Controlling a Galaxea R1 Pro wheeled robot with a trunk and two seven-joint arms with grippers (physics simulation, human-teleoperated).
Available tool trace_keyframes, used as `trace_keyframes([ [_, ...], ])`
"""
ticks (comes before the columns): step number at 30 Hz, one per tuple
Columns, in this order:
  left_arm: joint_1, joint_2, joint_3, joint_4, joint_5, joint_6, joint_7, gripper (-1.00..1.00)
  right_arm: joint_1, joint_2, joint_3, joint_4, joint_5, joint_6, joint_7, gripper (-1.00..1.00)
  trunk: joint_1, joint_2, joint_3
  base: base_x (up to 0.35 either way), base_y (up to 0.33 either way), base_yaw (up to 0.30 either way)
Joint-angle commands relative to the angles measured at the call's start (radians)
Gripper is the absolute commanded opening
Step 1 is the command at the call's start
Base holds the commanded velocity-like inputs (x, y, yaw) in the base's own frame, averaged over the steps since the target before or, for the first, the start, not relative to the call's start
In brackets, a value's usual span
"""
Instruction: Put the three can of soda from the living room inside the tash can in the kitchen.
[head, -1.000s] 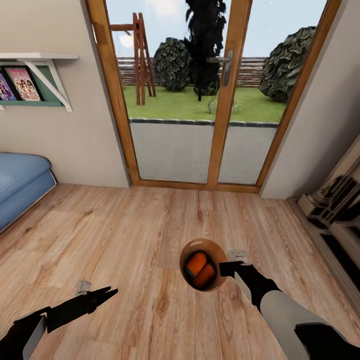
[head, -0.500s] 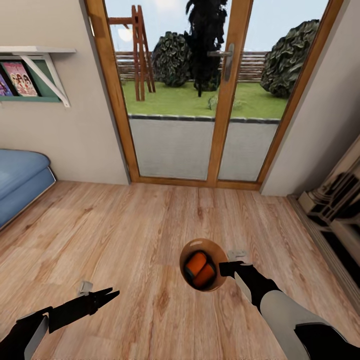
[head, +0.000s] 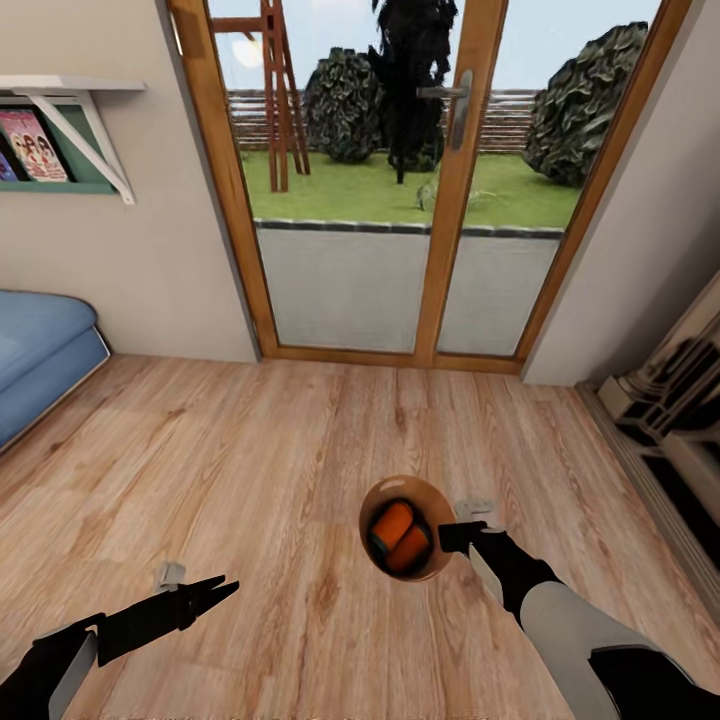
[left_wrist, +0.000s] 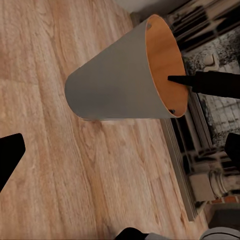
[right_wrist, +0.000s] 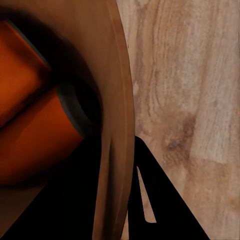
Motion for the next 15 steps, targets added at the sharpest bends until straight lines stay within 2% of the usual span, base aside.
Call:
trace_keyframes([
  [1,0.000,0.000,0.000,0.000,0.000,0.000,0.000,1.00,-0.001,0.000,-0.006,-0.010,-0.004,-0.010,0.005,-1.00,0.000,0.000,-0.002,0.000,0.000,0.000],
  [4,0.000,0.000,0.000,0.000,0.000,0.000,0.000,1.00,-0.001,0.001,-0.005,-0.010,-0.005,-0.036,0.005,-1.00,0.000,0.000,-0.006,0.000,0.000,0.000],
  [15,0.000,0.000,0.000,0.000,0.000,0.000,0.000,1.00,-0.001,0.000,-0.005,-0.010,-0.005,-0.046,0.005,-1.00,0.000,0.000,-0.011,0.000,0.000,0.000],
])
